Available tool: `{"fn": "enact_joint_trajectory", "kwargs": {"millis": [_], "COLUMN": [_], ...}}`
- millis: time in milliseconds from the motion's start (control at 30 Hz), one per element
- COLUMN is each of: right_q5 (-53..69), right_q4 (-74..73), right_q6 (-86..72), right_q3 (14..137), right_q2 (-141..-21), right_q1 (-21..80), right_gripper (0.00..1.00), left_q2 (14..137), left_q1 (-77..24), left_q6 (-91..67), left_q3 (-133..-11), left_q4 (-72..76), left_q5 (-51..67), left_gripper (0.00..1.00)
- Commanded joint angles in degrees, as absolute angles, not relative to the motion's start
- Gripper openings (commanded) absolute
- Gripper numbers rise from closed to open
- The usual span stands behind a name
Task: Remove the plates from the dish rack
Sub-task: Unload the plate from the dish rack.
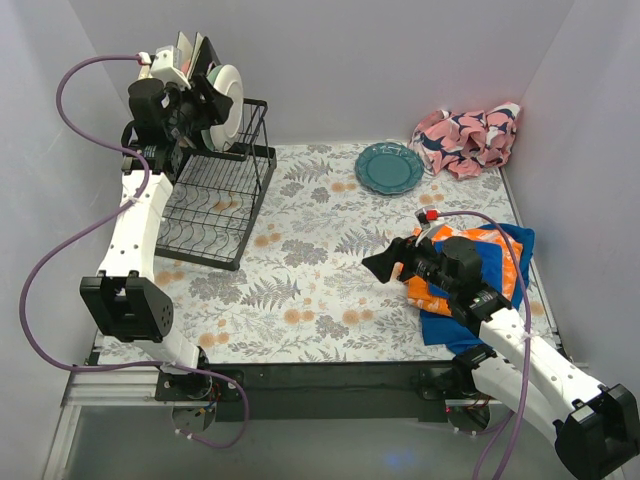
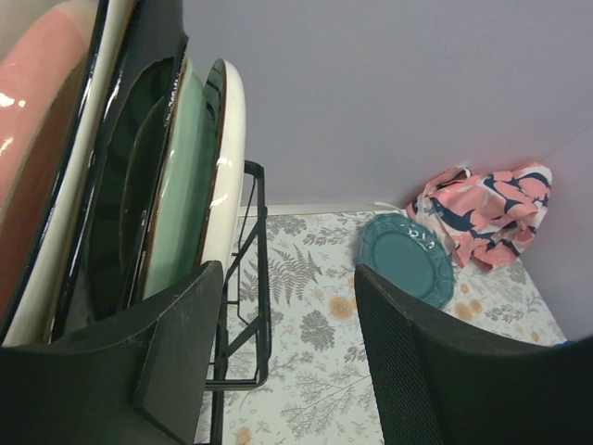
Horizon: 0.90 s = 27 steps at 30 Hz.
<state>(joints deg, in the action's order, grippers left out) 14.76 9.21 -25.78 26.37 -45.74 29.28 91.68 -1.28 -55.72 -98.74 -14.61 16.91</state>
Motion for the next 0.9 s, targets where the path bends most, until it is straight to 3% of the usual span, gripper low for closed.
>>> {"fn": "enact_joint_trajectory", "kwargs": {"millis": [0, 267, 867], "right_q5": [15.21, 14.94, 14.94], "right_q4": [12.39, 12.39, 12.39], "right_q6": [-25.84, -25.66, -25.58], "right_q3": [26.63, 26.72, 26.72], "right_q2": [-45.18, -45.35, -45.88], "right_q1": [29.53, 29.53, 29.53], "right_gripper": [0.92, 0.92, 0.92], "left_q2": [90.17, 92.72, 97.03], "left_q1": [-1.05, -1.05, -1.05], "left_q6": [-52.21, -50.01, -47.11], "left_q3": [-98.52, -98.70, -98.17], "left_q4": [-14.68, -14.41, -14.24], "left_q5": [15.29, 12.04, 18.90], "left_gripper": [0.57, 0.57, 0.49]}}
